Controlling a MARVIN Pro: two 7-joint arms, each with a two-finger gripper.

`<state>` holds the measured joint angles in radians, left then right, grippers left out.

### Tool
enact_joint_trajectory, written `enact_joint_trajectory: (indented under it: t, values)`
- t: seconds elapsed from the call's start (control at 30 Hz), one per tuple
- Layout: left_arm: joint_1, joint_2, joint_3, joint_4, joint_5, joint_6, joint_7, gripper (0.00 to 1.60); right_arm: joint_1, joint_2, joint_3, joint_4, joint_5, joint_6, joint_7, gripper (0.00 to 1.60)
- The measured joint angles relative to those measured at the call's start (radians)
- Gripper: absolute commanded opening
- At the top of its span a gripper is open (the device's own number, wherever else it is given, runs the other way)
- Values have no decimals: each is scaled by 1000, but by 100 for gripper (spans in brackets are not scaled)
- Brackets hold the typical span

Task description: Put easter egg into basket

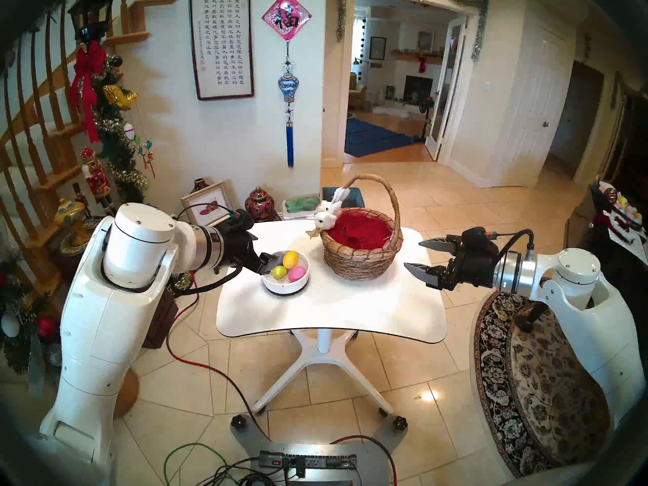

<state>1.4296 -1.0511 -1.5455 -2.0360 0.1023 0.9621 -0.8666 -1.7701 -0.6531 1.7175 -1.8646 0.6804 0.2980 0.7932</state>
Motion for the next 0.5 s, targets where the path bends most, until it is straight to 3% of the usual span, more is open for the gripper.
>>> enact_joint_trajectory:
  t: [0.5]
  values:
    - [-28, 11, 48, 57, -17, 0, 2, 160, 0, 1, 0, 0, 1, 0, 0, 160]
